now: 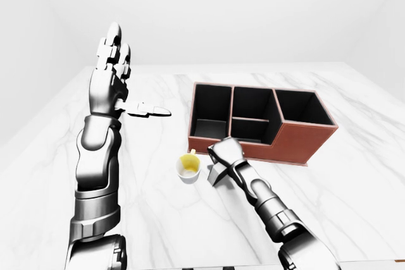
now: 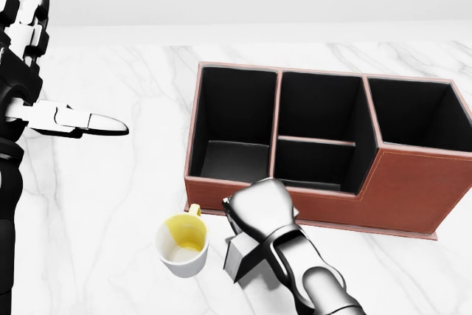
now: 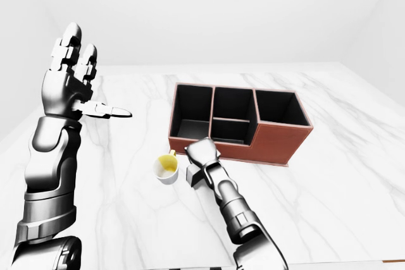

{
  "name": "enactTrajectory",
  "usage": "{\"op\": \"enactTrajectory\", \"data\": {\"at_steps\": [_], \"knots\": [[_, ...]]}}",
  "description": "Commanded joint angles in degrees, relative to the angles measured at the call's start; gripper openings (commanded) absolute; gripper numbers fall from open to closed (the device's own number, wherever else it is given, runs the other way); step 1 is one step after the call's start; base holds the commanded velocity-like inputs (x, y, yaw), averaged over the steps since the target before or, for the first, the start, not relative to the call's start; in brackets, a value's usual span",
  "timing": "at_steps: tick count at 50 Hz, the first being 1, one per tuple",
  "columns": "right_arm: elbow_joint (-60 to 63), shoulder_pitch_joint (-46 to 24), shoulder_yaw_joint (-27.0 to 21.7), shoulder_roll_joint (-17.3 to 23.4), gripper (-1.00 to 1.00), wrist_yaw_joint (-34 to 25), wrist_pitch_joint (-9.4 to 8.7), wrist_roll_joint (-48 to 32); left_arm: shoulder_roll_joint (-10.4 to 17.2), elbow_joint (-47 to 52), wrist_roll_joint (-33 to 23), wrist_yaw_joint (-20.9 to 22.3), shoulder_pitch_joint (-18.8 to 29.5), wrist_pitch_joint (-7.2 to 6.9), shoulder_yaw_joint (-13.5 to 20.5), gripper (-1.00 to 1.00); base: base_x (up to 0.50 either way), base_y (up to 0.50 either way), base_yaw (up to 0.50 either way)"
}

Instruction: Pick up the book and place it in the caddy.

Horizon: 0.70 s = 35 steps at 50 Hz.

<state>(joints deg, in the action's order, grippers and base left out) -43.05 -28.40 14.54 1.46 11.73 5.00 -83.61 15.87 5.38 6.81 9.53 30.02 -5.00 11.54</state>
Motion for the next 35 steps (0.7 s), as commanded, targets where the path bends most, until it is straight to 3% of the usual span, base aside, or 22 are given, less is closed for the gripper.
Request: {"op": "enactTrajectory", "data": {"at_steps": [1, 35], "knots": [[-1.59, 2.63, -2.32, 0.65, -1.0, -1.56, 0.0, 1.59, 0.01, 0.16, -0.03, 0.02, 0.0, 0.0, -0.01, 1.0, 0.0, 0.0, 0.0], [18.98, 9.55, -4.99, 2.98, -1.0, -15.74, 0.0, 5.39, 0.12, 0.84, 0.79, -0.07, -0.78, 0.0, 0.5, 1.0, 0.0, 0.0, 0.0]]}}
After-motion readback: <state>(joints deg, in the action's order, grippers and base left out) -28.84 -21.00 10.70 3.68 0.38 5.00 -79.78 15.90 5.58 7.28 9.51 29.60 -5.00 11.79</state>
